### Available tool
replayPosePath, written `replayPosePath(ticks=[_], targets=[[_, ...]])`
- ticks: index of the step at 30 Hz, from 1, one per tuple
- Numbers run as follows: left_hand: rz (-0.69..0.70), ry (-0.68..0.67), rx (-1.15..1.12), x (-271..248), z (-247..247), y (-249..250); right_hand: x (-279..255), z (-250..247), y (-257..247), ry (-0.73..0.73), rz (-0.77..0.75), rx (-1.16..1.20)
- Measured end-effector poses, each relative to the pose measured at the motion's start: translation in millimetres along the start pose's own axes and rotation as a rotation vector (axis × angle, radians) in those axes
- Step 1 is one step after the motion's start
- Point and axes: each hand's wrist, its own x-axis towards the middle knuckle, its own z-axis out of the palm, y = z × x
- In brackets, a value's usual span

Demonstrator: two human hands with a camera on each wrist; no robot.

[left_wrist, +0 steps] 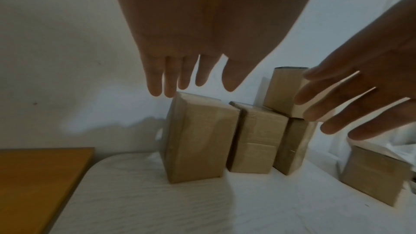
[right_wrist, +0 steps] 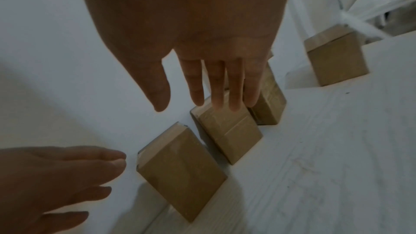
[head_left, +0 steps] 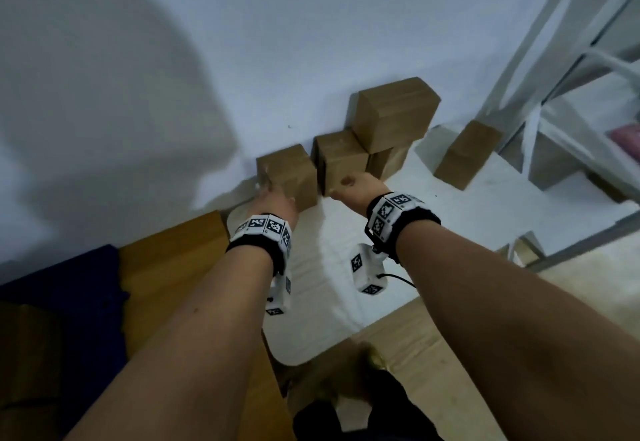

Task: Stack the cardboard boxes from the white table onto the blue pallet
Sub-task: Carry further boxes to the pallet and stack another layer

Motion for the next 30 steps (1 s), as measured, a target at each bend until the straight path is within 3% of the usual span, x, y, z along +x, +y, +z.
replayPosePath(ticks=[6,10,13,22,30], targets=[[-0.121,-0.008,-0.089,27.6,-1.7,2.3,59.6,4.6,-17.8,-0.138,-0.114,-0.048],[-0.2,-0.04,-0.071,32.0,3.1,14.0,95.6,10.8,-26.5,-0.21,-0.12,-0.076],[-0.24,0.01,-0.091,31.4,6.3,20.9,110.8,15.9,-27.3,-0.25,-0.114,-0.094],[-0.402,0.195,-0.391,15.7,25.4,18.2,116.4,18.9,-6.3,-0.271,-0.077,-0.03],[-0.506,0.078,-0.458,-23.5,75.1,0.8,91.0,37.5,25.4,-0.361,-0.056,-0.084]])
